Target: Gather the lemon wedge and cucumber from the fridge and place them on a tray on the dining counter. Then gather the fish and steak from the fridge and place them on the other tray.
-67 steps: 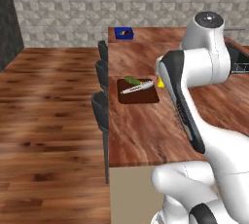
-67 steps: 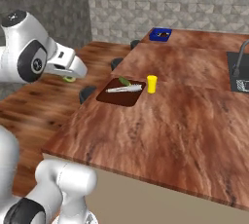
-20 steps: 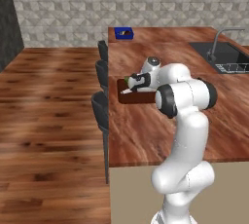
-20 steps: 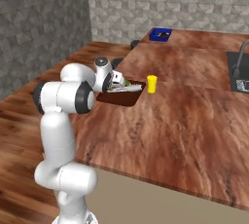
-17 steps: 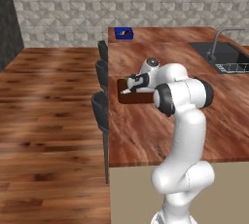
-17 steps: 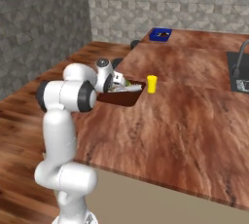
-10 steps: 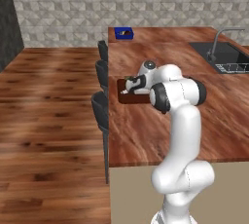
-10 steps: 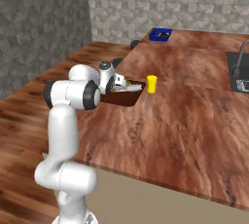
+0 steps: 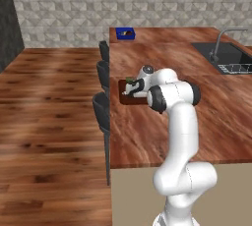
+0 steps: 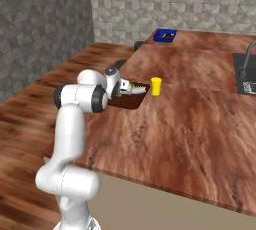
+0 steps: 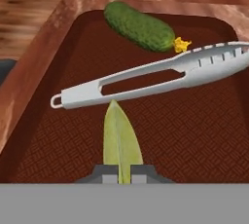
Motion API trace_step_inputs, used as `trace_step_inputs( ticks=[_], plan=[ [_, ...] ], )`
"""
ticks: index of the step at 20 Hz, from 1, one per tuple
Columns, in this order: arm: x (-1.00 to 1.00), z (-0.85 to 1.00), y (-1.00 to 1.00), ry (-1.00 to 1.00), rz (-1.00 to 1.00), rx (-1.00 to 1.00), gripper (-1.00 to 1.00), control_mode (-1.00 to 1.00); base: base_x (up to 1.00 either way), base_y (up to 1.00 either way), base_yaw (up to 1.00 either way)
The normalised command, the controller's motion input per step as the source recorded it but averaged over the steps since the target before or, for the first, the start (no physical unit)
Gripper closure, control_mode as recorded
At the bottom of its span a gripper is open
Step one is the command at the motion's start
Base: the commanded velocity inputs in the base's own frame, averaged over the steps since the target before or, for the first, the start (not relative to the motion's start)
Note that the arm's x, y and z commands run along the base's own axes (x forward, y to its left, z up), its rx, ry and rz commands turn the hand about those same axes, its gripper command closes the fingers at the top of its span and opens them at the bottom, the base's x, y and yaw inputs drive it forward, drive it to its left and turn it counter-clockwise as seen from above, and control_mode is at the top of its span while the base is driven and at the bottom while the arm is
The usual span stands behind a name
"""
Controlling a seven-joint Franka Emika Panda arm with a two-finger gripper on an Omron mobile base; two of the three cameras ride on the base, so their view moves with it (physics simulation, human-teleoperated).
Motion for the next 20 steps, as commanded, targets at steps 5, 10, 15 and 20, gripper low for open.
trace_step_inputs(
  ticks=[5,10,15,20],
  plan=[
    [0.31,-0.33,0.00,0.00,0.00,0.00,1.00,-1.00,0.00,0.00,0.00],
    [0.19,-0.23,0.00,0.00,0.00,0.00,-1.00,-1.00,0.00,0.00,0.00],
    [0.02,0.03,0.00,0.00,0.00,0.01,-1.00,-1.00,0.00,0.00,0.00],
    [-0.01,0.38,0.00,0.00,0.00,0.00,-1.00,-1.00,0.00,0.00,0.00]
  ],
)
